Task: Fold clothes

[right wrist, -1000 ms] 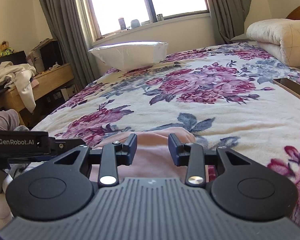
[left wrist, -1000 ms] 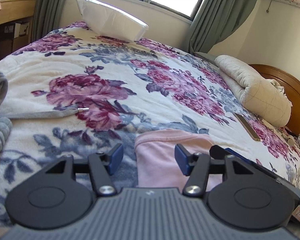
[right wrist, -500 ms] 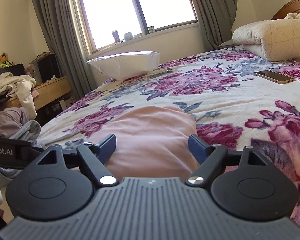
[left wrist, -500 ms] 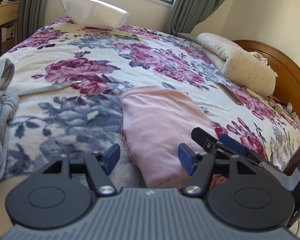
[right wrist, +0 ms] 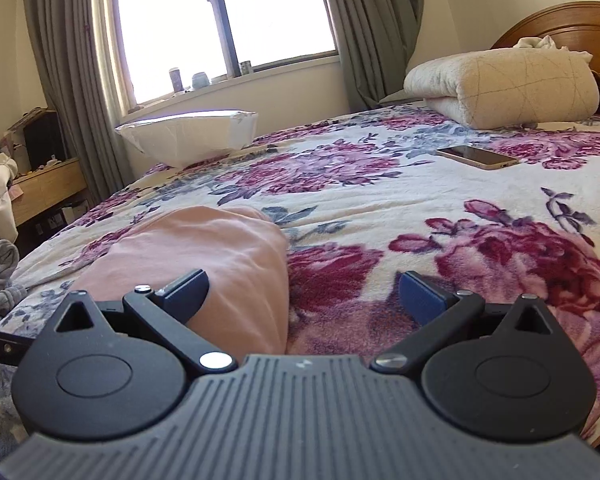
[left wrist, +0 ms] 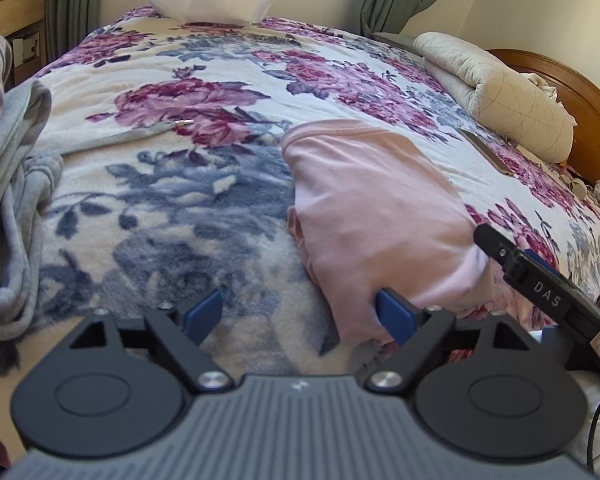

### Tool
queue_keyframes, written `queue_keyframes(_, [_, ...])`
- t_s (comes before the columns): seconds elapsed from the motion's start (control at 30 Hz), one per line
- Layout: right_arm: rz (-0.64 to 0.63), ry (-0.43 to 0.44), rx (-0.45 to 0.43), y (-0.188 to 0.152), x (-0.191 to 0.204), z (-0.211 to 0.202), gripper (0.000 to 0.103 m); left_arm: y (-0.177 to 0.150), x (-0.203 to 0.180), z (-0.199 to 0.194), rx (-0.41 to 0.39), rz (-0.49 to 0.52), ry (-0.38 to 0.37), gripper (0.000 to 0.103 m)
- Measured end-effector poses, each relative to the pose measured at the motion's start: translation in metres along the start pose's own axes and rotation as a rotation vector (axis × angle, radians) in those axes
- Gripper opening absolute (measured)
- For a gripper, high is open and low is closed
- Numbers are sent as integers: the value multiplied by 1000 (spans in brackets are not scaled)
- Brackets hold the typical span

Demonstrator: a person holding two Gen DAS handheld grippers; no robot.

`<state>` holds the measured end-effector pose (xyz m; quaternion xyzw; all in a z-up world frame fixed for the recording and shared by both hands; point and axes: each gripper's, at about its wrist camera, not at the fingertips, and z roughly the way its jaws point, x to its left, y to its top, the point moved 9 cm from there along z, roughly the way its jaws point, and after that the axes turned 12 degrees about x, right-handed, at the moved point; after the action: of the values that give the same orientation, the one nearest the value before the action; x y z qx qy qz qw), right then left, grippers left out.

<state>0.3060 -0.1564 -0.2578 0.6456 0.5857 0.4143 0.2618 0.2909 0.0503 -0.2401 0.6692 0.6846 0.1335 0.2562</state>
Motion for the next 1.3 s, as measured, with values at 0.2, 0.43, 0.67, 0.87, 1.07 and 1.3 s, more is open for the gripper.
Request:
queue_keyframes(0.2, [48, -47, 13, -3, -20, 1, 103, -3, 2, 1, 4, -1, 32, 87])
queue_keyframes(0.43, [-36, 112, -24, 2, 20, -16, 103, -2, 5, 6, 18, -13, 30, 94])
queue_keyframes(0.67, [-56, 168, 71, -26, 31, -3, 103, -4, 3, 8, 22, 9, 47, 94])
queue_keyframes(0.87, [-115, 152, 61, -17, 39, -10, 103, 0, 3, 1, 23, -19, 41, 94])
queue_keyframes(1.07, [-166, 155, 15, 1, 53, -13, 102, 14, 3, -14, -32, -61, 12, 92])
queue_keyframes(1.3, [-76, 241, 168, -4, 65, 13, 103, 17, 10, -6, -21, -103, 5, 91])
